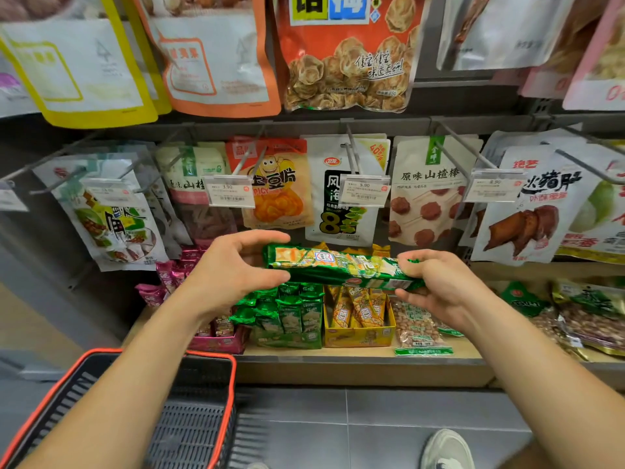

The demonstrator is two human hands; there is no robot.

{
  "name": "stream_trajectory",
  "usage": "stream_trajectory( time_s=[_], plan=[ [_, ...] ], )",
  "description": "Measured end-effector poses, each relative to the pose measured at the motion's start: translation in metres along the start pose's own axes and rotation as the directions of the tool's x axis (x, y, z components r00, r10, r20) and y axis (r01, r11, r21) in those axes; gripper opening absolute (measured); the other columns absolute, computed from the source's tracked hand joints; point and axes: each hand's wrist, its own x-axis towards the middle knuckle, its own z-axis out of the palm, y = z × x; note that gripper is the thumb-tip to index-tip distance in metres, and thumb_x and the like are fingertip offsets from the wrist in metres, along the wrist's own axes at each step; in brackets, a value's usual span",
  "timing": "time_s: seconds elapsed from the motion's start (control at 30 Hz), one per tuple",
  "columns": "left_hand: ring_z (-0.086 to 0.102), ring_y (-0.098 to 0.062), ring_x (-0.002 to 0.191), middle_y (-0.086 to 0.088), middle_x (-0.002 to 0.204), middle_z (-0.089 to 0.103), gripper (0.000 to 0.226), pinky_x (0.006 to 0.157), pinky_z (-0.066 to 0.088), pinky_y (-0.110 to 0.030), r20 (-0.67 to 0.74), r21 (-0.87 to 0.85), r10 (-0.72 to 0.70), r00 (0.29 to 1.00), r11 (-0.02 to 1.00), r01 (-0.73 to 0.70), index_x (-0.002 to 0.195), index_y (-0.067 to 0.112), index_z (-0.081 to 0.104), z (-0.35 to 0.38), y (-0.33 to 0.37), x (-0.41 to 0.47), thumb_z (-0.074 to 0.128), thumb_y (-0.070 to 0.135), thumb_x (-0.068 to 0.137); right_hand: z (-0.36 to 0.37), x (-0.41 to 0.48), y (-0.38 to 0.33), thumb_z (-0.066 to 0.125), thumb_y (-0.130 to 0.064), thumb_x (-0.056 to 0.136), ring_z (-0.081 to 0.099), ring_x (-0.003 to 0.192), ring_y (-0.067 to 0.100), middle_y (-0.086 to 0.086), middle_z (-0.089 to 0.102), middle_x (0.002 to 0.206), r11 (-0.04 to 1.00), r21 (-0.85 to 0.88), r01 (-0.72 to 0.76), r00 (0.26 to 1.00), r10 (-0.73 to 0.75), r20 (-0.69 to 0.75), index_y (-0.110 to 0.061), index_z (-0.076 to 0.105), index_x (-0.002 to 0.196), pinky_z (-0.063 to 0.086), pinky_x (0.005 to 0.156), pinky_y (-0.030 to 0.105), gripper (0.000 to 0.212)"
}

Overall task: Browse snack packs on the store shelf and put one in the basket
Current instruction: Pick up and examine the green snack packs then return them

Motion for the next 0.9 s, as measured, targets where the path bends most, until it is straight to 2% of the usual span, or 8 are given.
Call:
stream_trajectory(
  time_s=[0.13, 0.23, 0.33, 0.47, 0.57, 0.7, 0.8, 0.9],
  plan=[
    [0.071, -0.014, 0.084, -0.002, 0.092, 0.076, 0.038, 0.069, 0.054, -0.019, -0.015, -0.083, 0.071, 0.997, 0.994, -0.072, 0.093, 0.028, 0.077, -0.003, 0.002, -0.003, 0.083, 0.019, 0.057, 0.0, 0.002, 0.003, 0.049, -0.004, 0.099, 0.064, 0.088, 0.028, 0.021, 0.062, 0.111, 0.997, -0.075, -0.014, 1.0, 0.014, -0.004, -0.007, 0.062, 0.104, 0.053, 0.047, 0.025, 0.014],
    [0.059, -0.013, 0.069, -0.006, 0.073, 0.069, 0.024, 0.063, 0.049, -0.022, -0.079, -0.019, 0.105, 0.991, 0.994, -0.106, 0.085, 0.029, 0.079, -0.004, 0.002, -0.003, 0.08, 0.024, 0.062, 0.002, 0.002, 0.005, 0.052, -0.015, 0.099, 0.064, 0.087, 0.023, 0.017, 0.064, 0.112, 0.968, -0.25, 0.004, 1.0, 0.0, 0.016, -0.011, 0.066, 0.105, 0.053, 0.05, 0.025, 0.016],
    [0.066, -0.014, 0.066, -0.003, 0.069, 0.071, 0.017, 0.06, 0.056, -0.023, -0.138, -0.118, 0.085, 0.987, 0.988, -0.102, 0.078, 0.022, 0.079, -0.006, 0.001, 0.0, 0.073, 0.007, 0.077, 0.005, -0.001, 0.006, 0.061, -0.039, 0.093, 0.063, 0.092, 0.018, 0.01, 0.068, 0.109, 0.943, -0.328, 0.051, 0.996, -0.024, 0.085, -0.019, 0.073, 0.097, 0.053, 0.057, 0.024, 0.023],
    [0.067, -0.012, 0.057, 0.0, 0.067, 0.071, 0.014, 0.051, 0.054, -0.019, -0.2, -0.156, -0.023, 0.98, 0.988, -0.009, 0.08, 0.013, 0.071, -0.007, -0.007, 0.003, 0.063, 0.005, 0.089, 0.005, -0.006, 0.006, 0.072, -0.066, 0.062, 0.064, 0.103, 0.016, 0.002, 0.069, 0.11, 0.924, -0.344, 0.166, 0.964, -0.079, 0.254, -0.03, 0.076, 0.097, 0.055, 0.067, 0.023, 0.05],
    [0.062, -0.011, 0.045, 0.0, 0.057, 0.067, 0.016, 0.042, 0.05, -0.017, -0.233, -0.121, -0.066, 0.97, 0.992, 0.038, 0.078, 0.011, 0.067, -0.004, -0.014, 0.007, 0.06, 0.01, 0.093, 0.003, -0.004, 0.008, 0.076, -0.064, 0.052, 0.069, 0.087, 0.011, 0.002, 0.072, 0.101, 0.89, -0.384, 0.246, 0.949, -0.141, 0.281, -0.03, 0.074, 0.098, 0.053, 0.063, 0.02, 0.057],
    [0.048, -0.009, 0.036, 0.0, 0.046, 0.058, 0.026, 0.041, 0.039, -0.022, -0.267, 0.032, -0.072, 0.961, 0.996, 0.084, 0.07, 0.018, 0.063, -0.001, -0.024, 0.012, 0.058, 0.022, 0.095, 0.002, 0.0, 0.01, 0.069, -0.064, 0.064, 0.065, 0.062, 0.006, 0.003, 0.072, 0.091, 0.877, -0.394, 0.276, 0.943, -0.168, 0.287, -0.028, 0.075, 0.095, 0.05, 0.058, 0.019, 0.048],
    [0.053, -0.009, 0.043, 0.0, 0.051, 0.06, 0.029, 0.042, 0.041, -0.019, -0.223, -0.063, -0.153, 0.963, 0.988, 0.142, 0.072, 0.026, 0.069, 0.0, -0.023, 0.012, 0.058, 0.042, 0.093, 0.0, 0.002, 0.011, 0.075, -0.051, 0.065, 0.07, 0.082, 0.014, 0.006, 0.069, 0.101, 0.902, -0.323, 0.285, 0.946, -0.209, 0.249, -0.026, 0.073, 0.096, 0.059, 0.068, 0.029, 0.04],
    [0.064, -0.015, 0.052, -0.001, 0.069, 0.068, 0.027, 0.043, 0.047, -0.018, -0.109, -0.245, -0.261, 0.959, 0.942, 0.228, 0.08, 0.026, 0.074, 0.003, -0.02, 0.01, 0.062, 0.049, 0.086, -0.001, 0.001, 0.008, 0.084, -0.015, 0.068, 0.07, 0.093, 0.028, 0.011, 0.066, 0.104, 0.915, -0.237, 0.327, 0.937, -0.28, 0.209, -0.027, 0.073, 0.079, 0.061, 0.078, 0.039, 0.02]
  ],
)
